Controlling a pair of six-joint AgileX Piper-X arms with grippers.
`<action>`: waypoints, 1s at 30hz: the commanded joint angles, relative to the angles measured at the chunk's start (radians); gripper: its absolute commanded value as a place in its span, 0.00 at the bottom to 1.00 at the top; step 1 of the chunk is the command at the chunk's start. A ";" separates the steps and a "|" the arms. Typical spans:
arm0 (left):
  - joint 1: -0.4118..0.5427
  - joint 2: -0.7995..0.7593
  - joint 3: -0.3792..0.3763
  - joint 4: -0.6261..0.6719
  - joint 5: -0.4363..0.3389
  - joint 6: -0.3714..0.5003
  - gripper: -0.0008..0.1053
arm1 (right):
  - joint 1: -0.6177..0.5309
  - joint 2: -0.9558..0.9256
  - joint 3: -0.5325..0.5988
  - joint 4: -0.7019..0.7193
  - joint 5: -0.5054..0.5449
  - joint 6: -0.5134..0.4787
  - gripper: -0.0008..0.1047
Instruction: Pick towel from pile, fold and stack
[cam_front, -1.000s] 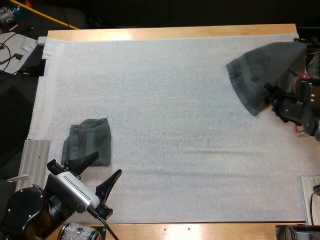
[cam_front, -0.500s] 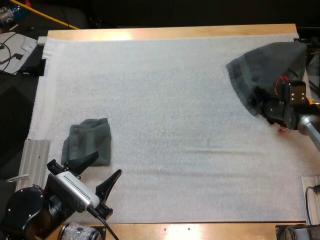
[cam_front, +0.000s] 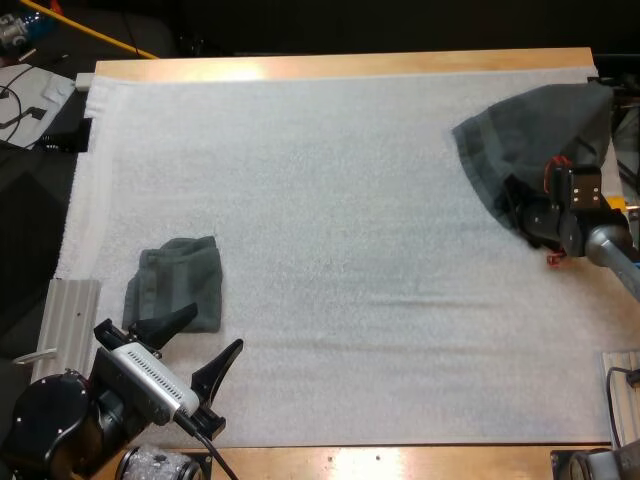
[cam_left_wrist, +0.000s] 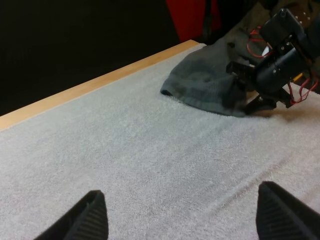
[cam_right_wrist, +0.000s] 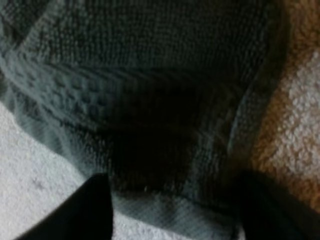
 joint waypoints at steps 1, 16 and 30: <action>-0.004 0.004 -0.008 -0.005 0.007 -0.010 0.58 | -0.004 0.024 -0.004 -0.018 -0.022 0.015 0.46; -0.004 -0.002 -0.006 -0.004 0.007 -0.014 0.57 | 0.012 -0.028 -0.008 0.015 -0.073 -0.101 0.01; -0.006 0.000 -0.005 -0.003 0.007 -0.010 0.57 | 0.176 -0.424 -0.014 0.125 -0.002 -0.439 0.01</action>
